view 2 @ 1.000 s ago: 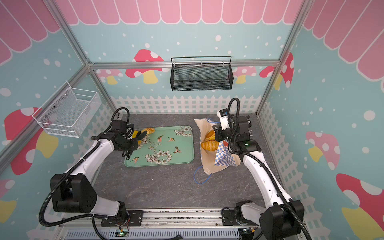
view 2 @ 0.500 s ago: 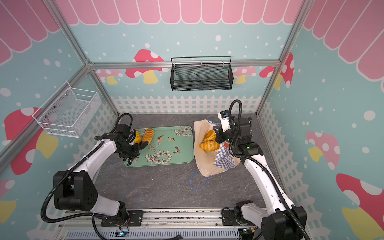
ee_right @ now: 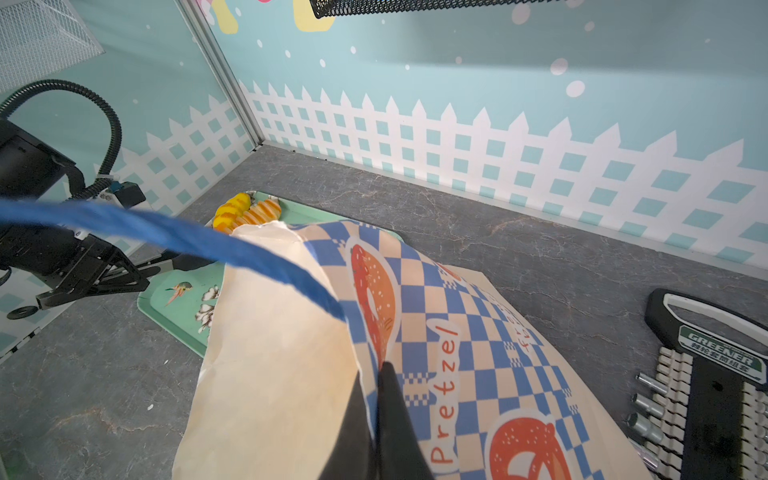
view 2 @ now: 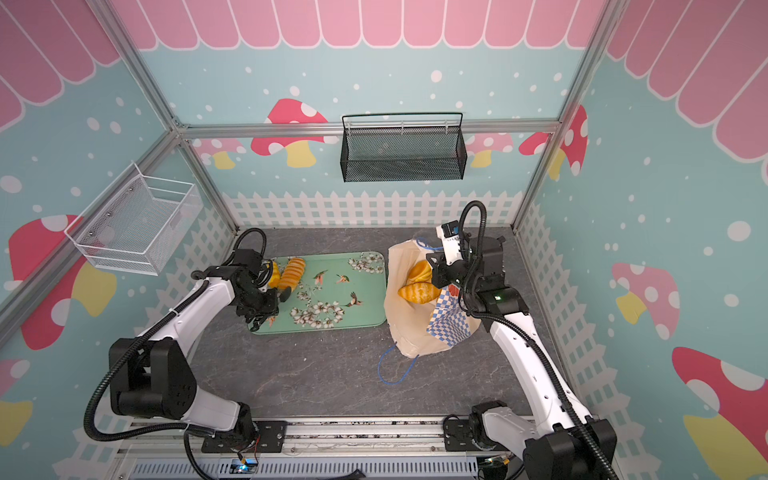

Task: Take the fake bread out of the paper bag
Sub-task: 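Lower the bread beside the first bread and open the tongs with the left gripper, then move the open tongs back into the paper bag with the left gripper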

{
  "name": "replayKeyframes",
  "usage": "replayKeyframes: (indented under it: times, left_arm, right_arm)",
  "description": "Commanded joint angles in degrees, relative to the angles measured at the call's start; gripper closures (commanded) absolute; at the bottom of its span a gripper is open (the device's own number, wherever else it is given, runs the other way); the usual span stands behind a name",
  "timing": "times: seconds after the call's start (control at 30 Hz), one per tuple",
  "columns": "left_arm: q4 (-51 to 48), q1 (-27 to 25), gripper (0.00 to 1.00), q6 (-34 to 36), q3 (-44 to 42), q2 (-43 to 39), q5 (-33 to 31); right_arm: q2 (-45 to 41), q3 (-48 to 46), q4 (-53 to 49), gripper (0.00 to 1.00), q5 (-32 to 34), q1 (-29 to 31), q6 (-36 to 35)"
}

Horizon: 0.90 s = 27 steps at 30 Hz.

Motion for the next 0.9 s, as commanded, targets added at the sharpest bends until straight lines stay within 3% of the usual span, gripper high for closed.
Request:
replayKeyframes:
  times: [0.0,0.5,0.87]
  left_arm:
    - [-1.6,0.1,0.58,0.5,2.8,-2.2,-1.8]
    - [-4.2,0.0,0.51,1.8,5.3,-2.7,1.4]
    - [-7.2,0.0,0.52,2.8,7.1,-6.4,5.6]
  right_arm:
    - [-0.5,-0.3,-1.0,1.0,-0.9,0.3,0.7]
    - [-1.5,-0.5,-1.6,1.0,-0.8,0.3,0.8]
    - [-2.8,0.0,-3.1,1.0,-0.4,0.3,0.5]
